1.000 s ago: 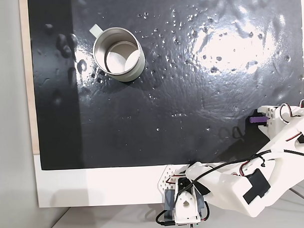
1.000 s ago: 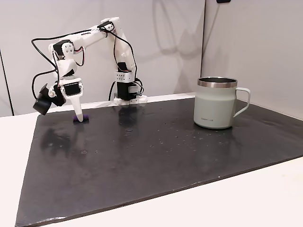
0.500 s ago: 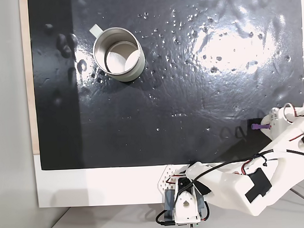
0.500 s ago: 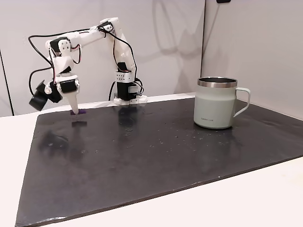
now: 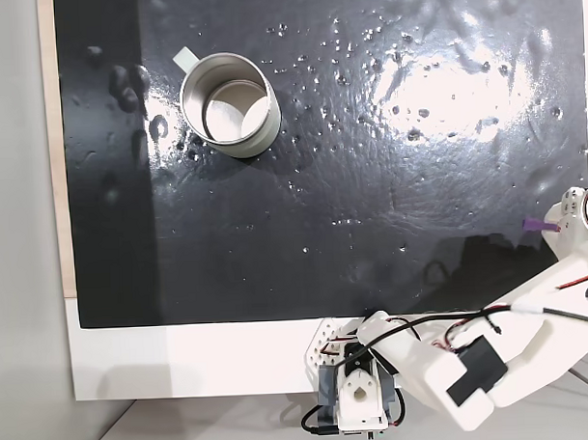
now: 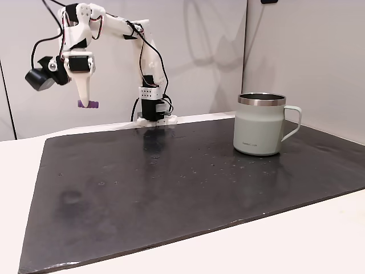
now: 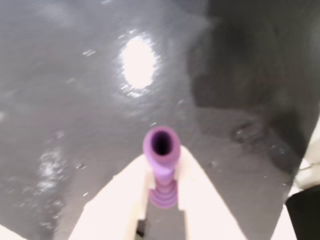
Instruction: Grasp a pengrip and put it in the cup.
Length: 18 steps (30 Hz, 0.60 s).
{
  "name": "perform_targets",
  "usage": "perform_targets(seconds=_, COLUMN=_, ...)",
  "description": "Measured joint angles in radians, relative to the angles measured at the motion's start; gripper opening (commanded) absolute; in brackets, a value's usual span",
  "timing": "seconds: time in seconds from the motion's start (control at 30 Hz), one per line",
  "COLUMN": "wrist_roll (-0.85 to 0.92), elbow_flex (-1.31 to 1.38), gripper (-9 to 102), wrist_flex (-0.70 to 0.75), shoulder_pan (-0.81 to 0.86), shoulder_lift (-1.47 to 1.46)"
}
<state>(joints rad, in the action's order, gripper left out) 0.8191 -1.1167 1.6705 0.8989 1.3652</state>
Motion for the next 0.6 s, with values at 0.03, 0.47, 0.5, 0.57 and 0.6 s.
perform_targets(seconds=0.03, wrist_roll=-0.005, elbow_flex=0.0, gripper=0, wrist_flex=0.002, shoulder_pan=-0.011, shoulder_lift=0.032)
perform_targets(seconds=0.47, wrist_roll=-0.11, elbow_flex=0.0, gripper=0, wrist_flex=0.011, shoulder_pan=-0.224, shoulder_lift=0.301)
perform_targets(seconds=0.5, wrist_roll=-0.135, elbow_flex=0.0, gripper=0, wrist_flex=0.011, shoulder_pan=-0.252, shoulder_lift=0.302)
perform_targets(seconds=0.57, wrist_roll=-0.193, elbow_flex=0.0, gripper=0, wrist_flex=0.011, shoulder_pan=-0.314, shoulder_lift=0.302)
perform_targets(seconds=0.6, wrist_roll=-0.224, elbow_flex=0.006, gripper=0, wrist_flex=0.011, shoulder_pan=-0.35, shoulder_lift=0.301)
